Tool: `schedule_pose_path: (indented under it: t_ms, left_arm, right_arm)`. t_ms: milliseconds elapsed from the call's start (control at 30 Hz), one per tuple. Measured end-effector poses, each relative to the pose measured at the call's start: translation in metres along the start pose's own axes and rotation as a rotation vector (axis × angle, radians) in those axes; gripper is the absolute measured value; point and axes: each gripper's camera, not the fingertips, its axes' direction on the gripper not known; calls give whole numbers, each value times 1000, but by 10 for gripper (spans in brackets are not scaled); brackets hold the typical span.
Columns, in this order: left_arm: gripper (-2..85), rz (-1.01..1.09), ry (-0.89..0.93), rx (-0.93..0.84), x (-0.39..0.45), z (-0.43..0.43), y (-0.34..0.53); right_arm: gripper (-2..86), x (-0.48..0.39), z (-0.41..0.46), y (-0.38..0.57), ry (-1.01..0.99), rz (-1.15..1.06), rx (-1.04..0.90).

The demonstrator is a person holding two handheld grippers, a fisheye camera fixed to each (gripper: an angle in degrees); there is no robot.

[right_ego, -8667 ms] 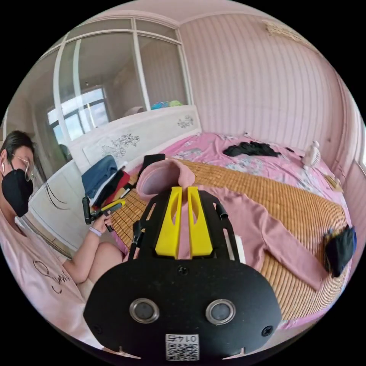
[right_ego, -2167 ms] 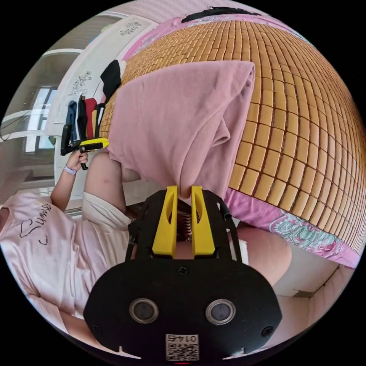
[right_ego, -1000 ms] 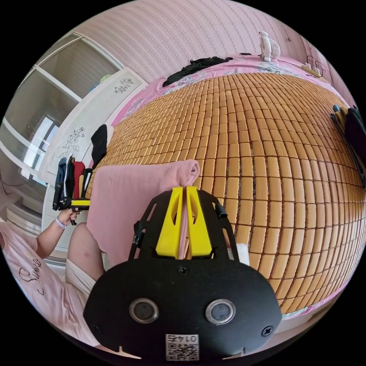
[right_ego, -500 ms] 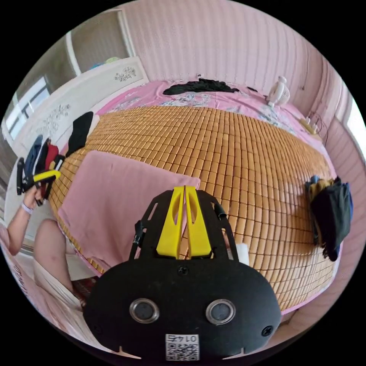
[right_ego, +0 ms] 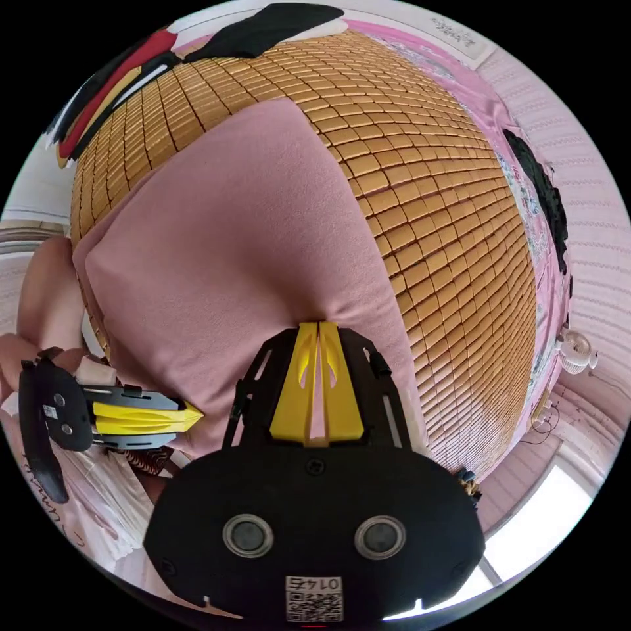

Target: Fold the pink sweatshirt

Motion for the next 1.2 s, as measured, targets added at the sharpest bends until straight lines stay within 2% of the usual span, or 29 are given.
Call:
schedule_pose_path:
  t_ms: [67,233,433,667,1033,1200]
  left_arm:
    - [-10,104,-37,-14,11,4,-1]
    - [-10,106,-13,-34,16,14,-5]
    - [-10,128,34,-80,21,19,-5]
    - [-10,172,90,-146,25,26,4]
    - [-10,199,135,-131,27,47,6]
    - [-10,253,102,-115,35,49,11]
  right_arm:
    - [-5,-2,17,-30,-26,-44,-85]
    - [-7,7,53,-82,-134,0,-229]
    - [-8,2,88,-127,-152,-18,-337]
    - [-7,-18,125,-173,-78,-71,-479]
    - [-8,-9,151,-197,-110,-67,-538]
    - [-8,1,150,-192,-138,-47,-505]
